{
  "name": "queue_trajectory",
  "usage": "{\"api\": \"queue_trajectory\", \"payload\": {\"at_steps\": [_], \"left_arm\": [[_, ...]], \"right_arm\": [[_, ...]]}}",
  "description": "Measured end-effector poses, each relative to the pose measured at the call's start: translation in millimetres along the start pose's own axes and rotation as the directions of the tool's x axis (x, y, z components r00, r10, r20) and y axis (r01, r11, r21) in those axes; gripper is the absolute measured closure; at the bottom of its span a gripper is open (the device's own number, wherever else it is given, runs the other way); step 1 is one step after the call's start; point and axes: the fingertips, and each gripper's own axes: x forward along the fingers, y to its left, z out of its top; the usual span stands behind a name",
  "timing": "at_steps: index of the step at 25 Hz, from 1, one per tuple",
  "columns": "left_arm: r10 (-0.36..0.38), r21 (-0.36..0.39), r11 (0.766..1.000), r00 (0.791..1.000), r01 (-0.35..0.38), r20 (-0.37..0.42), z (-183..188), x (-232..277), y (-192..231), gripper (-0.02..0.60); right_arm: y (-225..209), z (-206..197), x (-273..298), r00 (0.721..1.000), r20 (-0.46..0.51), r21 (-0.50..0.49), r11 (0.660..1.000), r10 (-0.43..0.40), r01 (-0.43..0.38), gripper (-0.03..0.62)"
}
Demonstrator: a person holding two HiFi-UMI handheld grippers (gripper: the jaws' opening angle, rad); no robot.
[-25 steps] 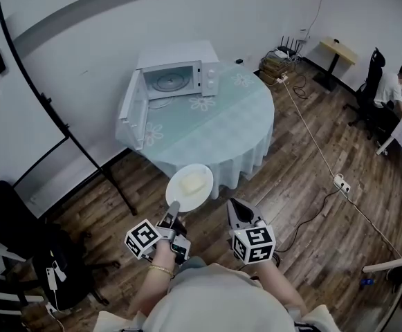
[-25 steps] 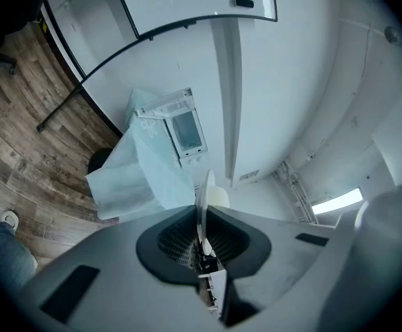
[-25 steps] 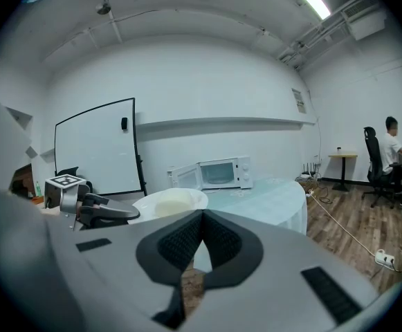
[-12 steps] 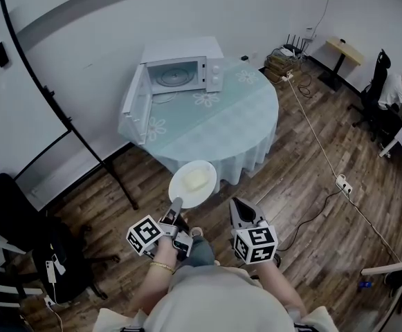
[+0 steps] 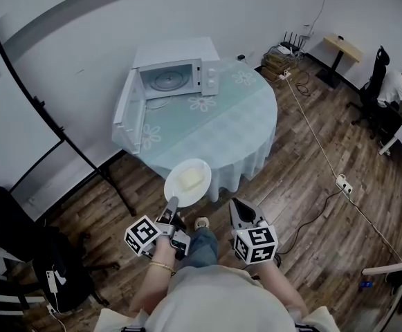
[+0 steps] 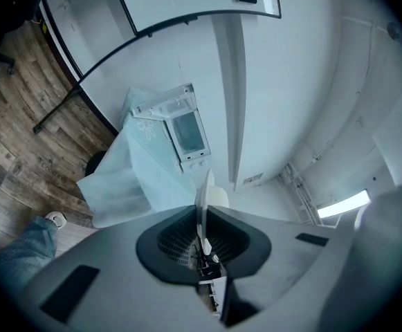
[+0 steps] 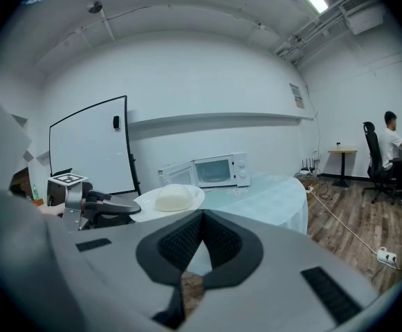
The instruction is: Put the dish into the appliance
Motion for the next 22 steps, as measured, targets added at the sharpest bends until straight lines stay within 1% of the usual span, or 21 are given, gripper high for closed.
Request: {"api": "queue_trajectory", "payload": {"at_steps": [10,19,22], "left_arm": [[0.013,-0.015,1.000,1.000,-0.013,-0.007,30.7,75.2,7.2,0.543],[0.032,-0.020,0.999,0.999,-0.032,-0.011,76.8,148.0,12.6,0.540],[0.034,-0.035,0.999,0.999,-0.034,-0.015,90.6,170.6,13.0,0.540]], "right_arm": [[-42.8,25.4,68.9,1.000,-0.011,-0.002,1.000,-0.008,0.008,0.589],[-60.8,56.7,152.3,0.999,-0.031,-0.019,1.000,0.017,-0.018,0.589],[-67.1,71.0,177.7,0.999,-0.030,-0.027,0.999,0.021,-0.022,0.589]]}}
